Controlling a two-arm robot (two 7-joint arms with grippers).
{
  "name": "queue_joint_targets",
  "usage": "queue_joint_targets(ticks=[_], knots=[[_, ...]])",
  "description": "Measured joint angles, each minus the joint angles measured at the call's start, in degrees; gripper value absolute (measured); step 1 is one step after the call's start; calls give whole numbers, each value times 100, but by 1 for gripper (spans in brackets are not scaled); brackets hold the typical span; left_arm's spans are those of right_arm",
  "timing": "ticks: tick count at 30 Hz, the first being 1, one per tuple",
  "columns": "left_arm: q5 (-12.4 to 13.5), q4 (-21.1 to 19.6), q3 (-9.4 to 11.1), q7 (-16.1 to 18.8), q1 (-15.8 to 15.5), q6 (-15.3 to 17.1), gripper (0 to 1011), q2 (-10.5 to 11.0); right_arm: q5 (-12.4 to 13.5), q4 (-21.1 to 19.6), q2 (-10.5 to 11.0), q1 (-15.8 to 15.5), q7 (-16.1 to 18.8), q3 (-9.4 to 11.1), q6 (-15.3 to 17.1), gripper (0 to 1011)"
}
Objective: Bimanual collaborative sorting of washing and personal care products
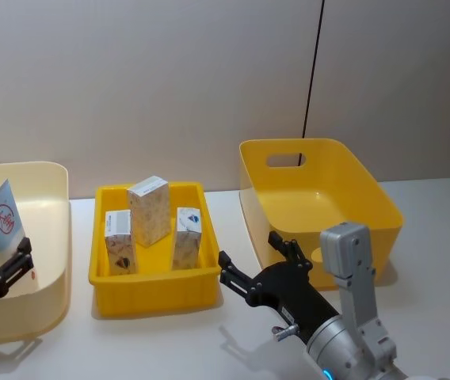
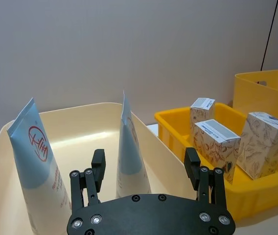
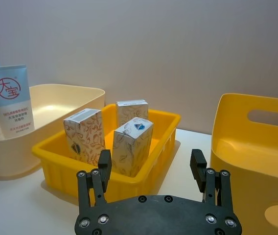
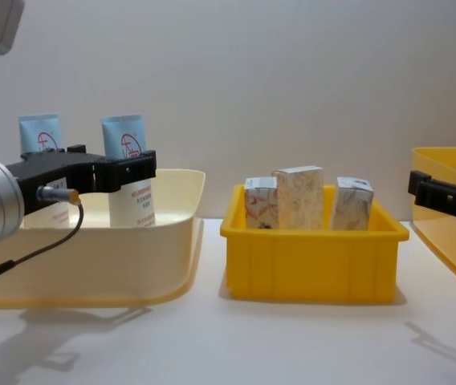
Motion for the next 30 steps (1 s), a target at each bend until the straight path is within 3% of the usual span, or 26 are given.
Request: queue_joint_targets(ticks=[14,30], knots=[[-274,549,-46,-427,-399,131,1003,-192,0,0,0,0,0,0,0,1001],[-159,1227,-56,-317,-860,164,979,-481,1,0,0,0,0,0,0,1001]])
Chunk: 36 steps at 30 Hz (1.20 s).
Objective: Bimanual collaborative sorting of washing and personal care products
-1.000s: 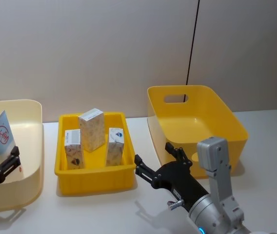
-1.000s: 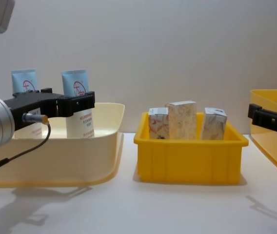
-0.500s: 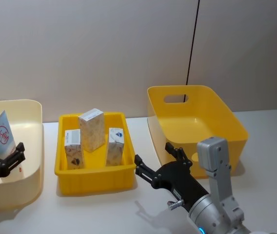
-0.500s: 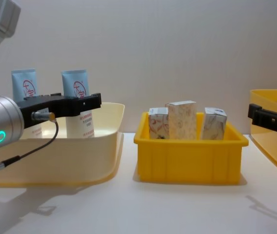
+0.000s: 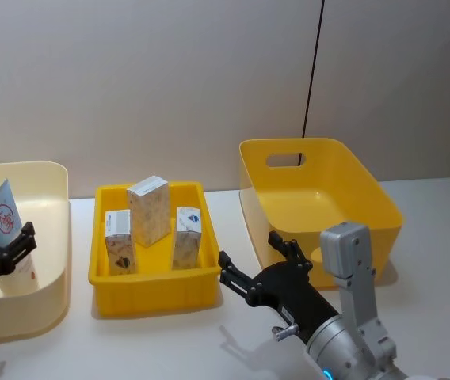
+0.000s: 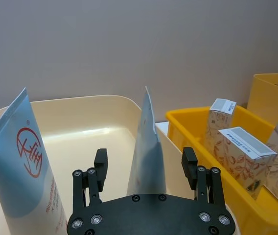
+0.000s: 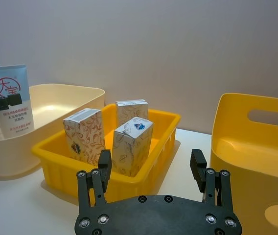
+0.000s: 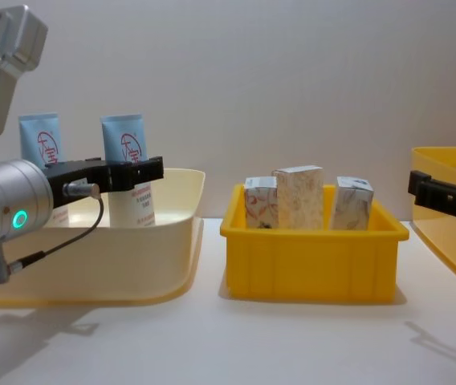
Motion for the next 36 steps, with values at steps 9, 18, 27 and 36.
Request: queue_joint_targets(ticks=[9,18,27,36], knots=[[59,182,-15,60,-126,-17,739,-78,0,0,0,0,0,0,0,1001],[86,271,-22,85,-185,-26,459,-114,0,0,0,0,0,0,0,1001],[84,281,-43,10,-188,-75,256,-116,0,0,0,0,0,0,0,1001],[-52,165,-121,-403,-177,-310,226,-31,0,0,0,0,0,0,0,1001]])
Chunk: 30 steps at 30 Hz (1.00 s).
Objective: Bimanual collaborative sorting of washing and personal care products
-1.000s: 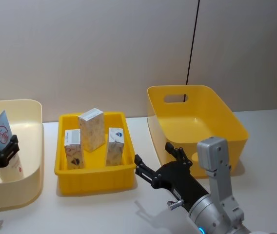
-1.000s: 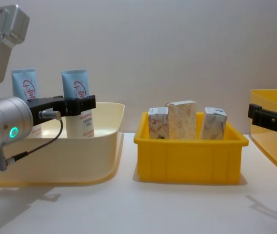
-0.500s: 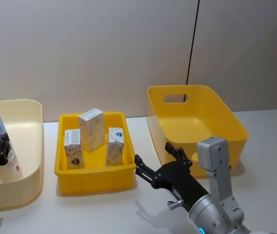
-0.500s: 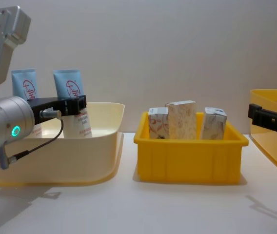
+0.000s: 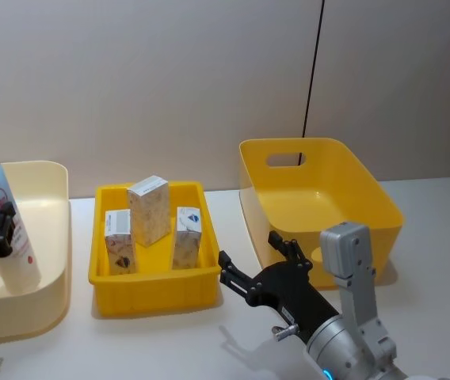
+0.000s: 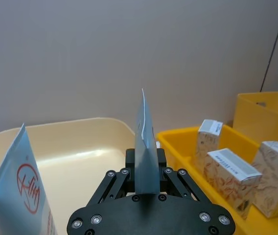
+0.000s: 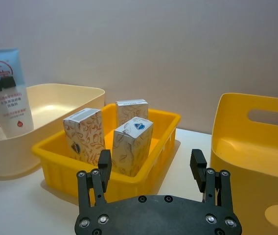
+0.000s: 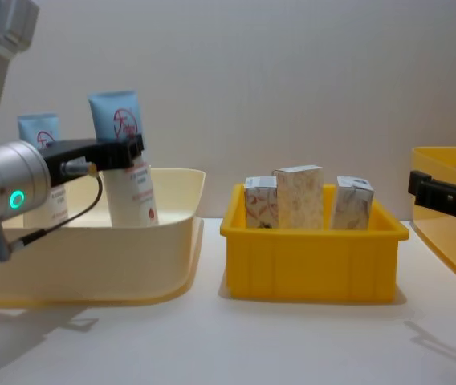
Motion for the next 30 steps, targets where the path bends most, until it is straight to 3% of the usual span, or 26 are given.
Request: queue_joint_targets(ticks=[16,30], knots=[[-567,-396,-127,-1119,15,-349,226,274,0,0,0,0,0,0,0,1001],[-1113,-627,-25,-2151,41,-453,226,491,0,0,0,0,0,0,0,1001]])
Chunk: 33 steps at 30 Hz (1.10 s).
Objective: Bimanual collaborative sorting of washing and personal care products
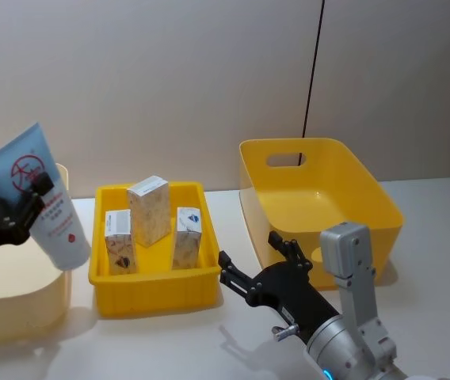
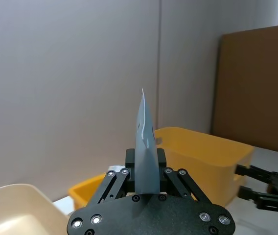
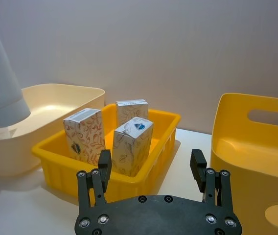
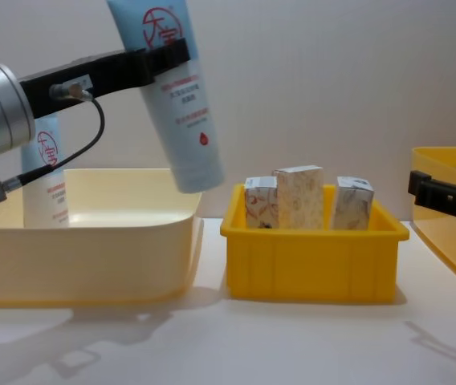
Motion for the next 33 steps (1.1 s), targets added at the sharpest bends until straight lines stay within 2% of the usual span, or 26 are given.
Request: queue_joint_targets(ticks=[7,14,27,33], knots=[[-177,-62,190,-550,-3,-8,226,120,0,0,0,0,0,0,0,1001],[-167,-88,404,-866,-7,-43,226,216,0,0,0,0,0,0,0,1001],[-53,-103,648,-1082,-8,-146,226,305,1,0,0,0,3,2,0,1001],[-23,-107,713,-1133,-10,-174,225,328,58,-17,44,0,159,11,-25,1001]])
